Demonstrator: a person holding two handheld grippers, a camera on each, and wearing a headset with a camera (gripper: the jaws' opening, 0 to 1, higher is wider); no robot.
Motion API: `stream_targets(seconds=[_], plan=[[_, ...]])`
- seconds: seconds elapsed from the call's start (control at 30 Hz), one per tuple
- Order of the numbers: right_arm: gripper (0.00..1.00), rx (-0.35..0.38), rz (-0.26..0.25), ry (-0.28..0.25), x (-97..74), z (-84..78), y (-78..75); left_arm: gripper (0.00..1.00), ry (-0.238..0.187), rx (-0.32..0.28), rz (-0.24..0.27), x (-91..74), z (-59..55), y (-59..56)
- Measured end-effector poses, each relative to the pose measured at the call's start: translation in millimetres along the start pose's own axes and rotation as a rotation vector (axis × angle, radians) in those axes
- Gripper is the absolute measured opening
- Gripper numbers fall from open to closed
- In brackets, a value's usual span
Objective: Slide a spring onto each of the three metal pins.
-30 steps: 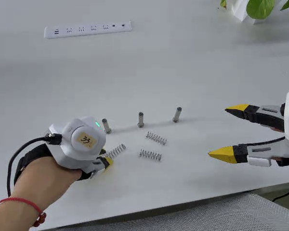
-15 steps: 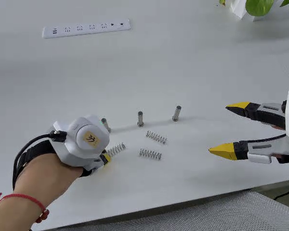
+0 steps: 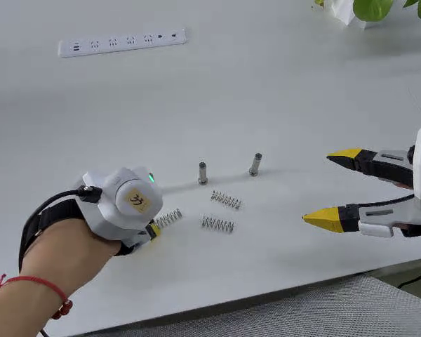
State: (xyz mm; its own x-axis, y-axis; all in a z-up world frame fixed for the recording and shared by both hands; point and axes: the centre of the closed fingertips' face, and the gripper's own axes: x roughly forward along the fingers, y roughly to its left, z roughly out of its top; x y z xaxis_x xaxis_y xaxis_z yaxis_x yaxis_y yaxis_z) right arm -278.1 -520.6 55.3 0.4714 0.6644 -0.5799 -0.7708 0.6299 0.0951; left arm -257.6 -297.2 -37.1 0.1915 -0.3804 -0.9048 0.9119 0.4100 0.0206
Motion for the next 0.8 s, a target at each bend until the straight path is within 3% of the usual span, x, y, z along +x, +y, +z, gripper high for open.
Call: stream_targets(seconds=[0.37, 0.8], plan=[[0.7, 0.002, 0.007, -0.005, 0.7, 1.2, 3.9, 0.07, -0.024, -0.037, -0.014, -2.4, -4.4, -4.9], [0.7, -0.01, 0.011, -0.005, 0.6, 7.4, 8.2, 0.07, -0.086, -0.088, -0.02, -13.3, -1.2, -8.8]])
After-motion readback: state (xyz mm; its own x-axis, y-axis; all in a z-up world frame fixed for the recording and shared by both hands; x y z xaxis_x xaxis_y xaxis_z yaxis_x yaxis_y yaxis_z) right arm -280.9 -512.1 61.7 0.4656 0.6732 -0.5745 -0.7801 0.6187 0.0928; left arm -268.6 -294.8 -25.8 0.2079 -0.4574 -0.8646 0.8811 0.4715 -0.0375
